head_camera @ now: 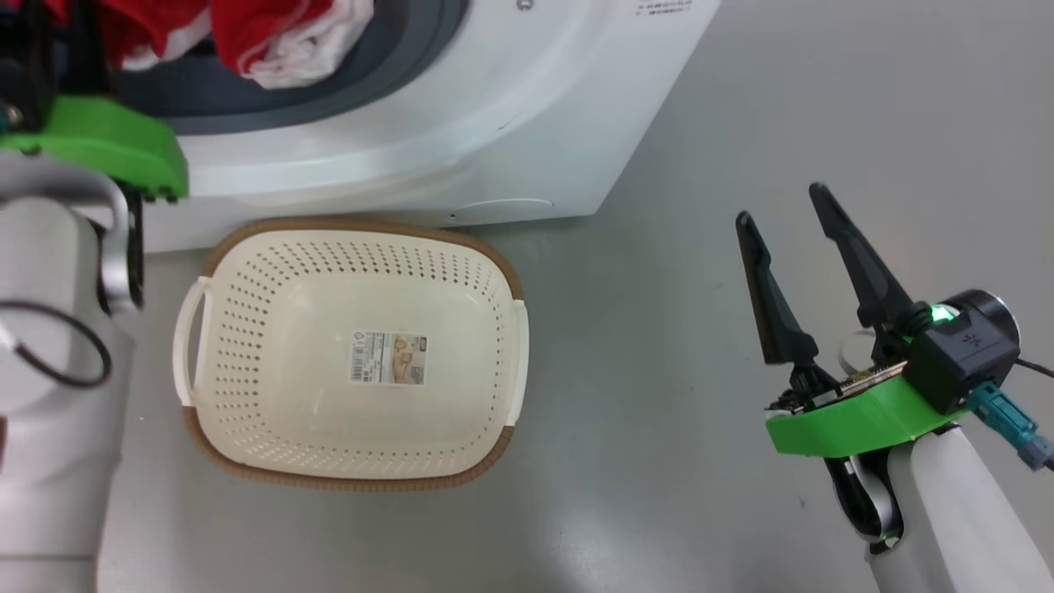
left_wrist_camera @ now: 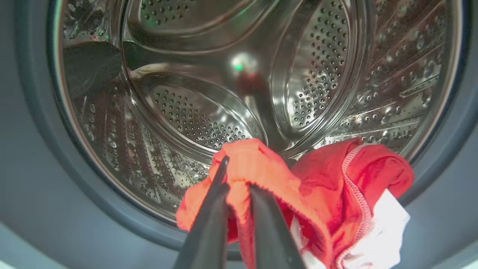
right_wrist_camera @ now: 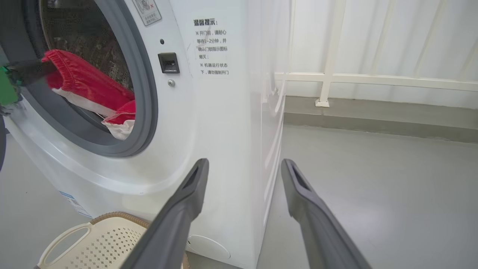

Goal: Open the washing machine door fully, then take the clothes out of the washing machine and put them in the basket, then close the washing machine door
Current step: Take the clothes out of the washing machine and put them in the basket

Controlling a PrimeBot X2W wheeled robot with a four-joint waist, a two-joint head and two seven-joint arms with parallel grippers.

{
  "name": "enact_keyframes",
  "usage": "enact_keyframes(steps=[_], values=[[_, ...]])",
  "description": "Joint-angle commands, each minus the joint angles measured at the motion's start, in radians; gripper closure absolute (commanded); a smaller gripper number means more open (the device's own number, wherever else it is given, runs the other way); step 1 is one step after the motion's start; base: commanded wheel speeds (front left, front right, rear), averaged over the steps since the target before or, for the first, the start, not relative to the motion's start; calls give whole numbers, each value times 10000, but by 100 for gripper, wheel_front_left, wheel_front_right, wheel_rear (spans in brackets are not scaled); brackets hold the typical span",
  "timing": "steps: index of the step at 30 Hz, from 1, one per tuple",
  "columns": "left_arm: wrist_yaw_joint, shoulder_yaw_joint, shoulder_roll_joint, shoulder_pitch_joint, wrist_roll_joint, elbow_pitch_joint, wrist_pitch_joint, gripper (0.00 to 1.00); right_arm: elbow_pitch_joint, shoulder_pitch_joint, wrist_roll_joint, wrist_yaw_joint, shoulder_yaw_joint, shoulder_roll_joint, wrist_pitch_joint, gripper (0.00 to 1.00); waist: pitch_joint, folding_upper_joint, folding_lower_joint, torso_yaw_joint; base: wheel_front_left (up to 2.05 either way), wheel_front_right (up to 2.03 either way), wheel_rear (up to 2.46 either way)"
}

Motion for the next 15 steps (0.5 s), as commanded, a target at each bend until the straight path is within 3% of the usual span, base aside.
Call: enact_keyframes(steps=[1,8,15], values=[[117,371,359,404,-72,-759,-118,100,-187,239,-91,35,111,-70,-61,0,-202,-1,0,153,0,0,0],[239,772,151,2097,-77,-3223,-119,100,-119,403,-153,35,70,-48,-61,0,-717,-1,0,281,0,0,0],[393,850,-62,3425,168,-4753,-119,100,-54,562,-161,35,86,-29,-61,0,-1165,-1,0,352,0,0,0]])
